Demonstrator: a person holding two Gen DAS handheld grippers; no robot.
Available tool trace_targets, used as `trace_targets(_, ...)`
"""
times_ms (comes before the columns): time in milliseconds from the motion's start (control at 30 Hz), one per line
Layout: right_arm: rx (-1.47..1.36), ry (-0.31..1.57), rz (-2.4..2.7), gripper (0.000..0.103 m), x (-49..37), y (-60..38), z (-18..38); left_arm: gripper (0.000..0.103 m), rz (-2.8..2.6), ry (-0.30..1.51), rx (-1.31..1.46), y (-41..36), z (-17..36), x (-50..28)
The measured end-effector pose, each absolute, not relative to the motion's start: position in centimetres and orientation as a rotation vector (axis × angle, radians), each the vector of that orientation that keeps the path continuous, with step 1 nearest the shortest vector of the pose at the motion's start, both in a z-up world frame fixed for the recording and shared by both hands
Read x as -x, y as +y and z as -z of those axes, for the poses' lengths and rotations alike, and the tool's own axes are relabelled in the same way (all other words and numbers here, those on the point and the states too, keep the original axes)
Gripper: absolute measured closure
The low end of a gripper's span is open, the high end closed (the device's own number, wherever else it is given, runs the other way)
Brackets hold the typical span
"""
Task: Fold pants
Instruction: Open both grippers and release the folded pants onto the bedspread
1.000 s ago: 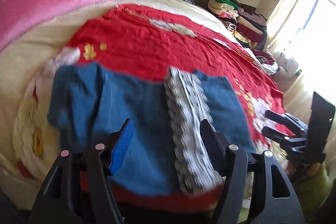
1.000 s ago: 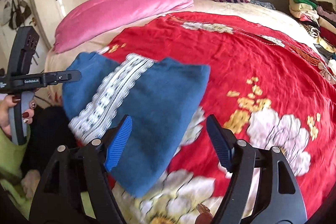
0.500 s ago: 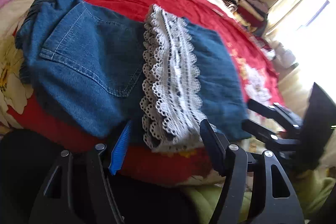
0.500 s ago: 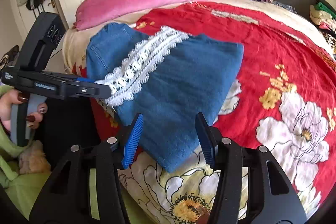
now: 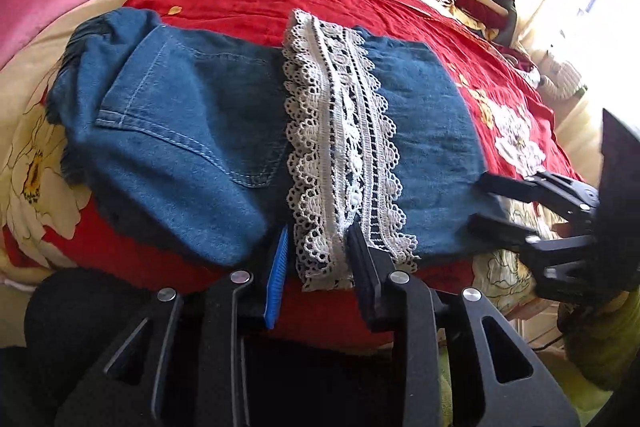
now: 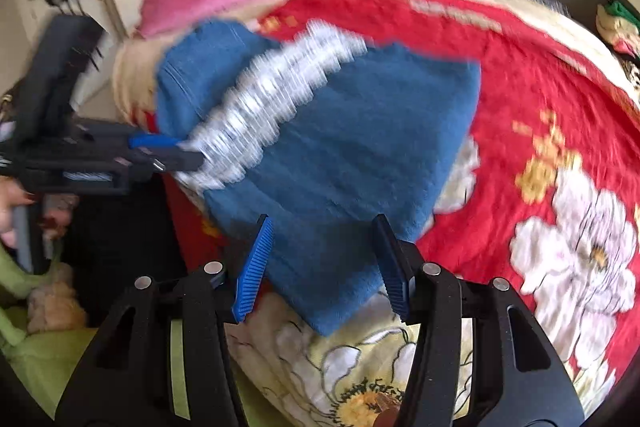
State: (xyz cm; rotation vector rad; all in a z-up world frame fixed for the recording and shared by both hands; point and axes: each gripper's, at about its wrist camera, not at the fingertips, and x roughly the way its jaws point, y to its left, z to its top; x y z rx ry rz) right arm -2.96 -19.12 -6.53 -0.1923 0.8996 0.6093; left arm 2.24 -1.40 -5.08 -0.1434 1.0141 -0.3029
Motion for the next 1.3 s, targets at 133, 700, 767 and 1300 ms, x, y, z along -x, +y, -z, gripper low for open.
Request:
trace_targets(133, 0.192, 0.921, -0.593, 0.059, 2.8, -19.1, 7.3, 0.070, 0.310, 1.011, 0.139, -1.3, 5.1, -2.2)
trace_targets(700, 0.097, 0.839, -0.566, 0.033, 3.6, -20.5, 3.9, 0.044, 0.297, 0.957, 0.104, -1.3, 2.7, -0.9)
trace_targets(767, 0.099, 0.831, -0.564, 0.027, 3.7, -20.5, 3.6, 0.041, 0.293, 0.950, 0.103, -1.3, 2.4, -0.8)
trace_targets(1300, 0.094, 0.756, -0.512, 0.014, 3.7, -21.0, 0.7, 0.013, 0.192, 0.865, 0.107, 2.1, -0.6, 0.3)
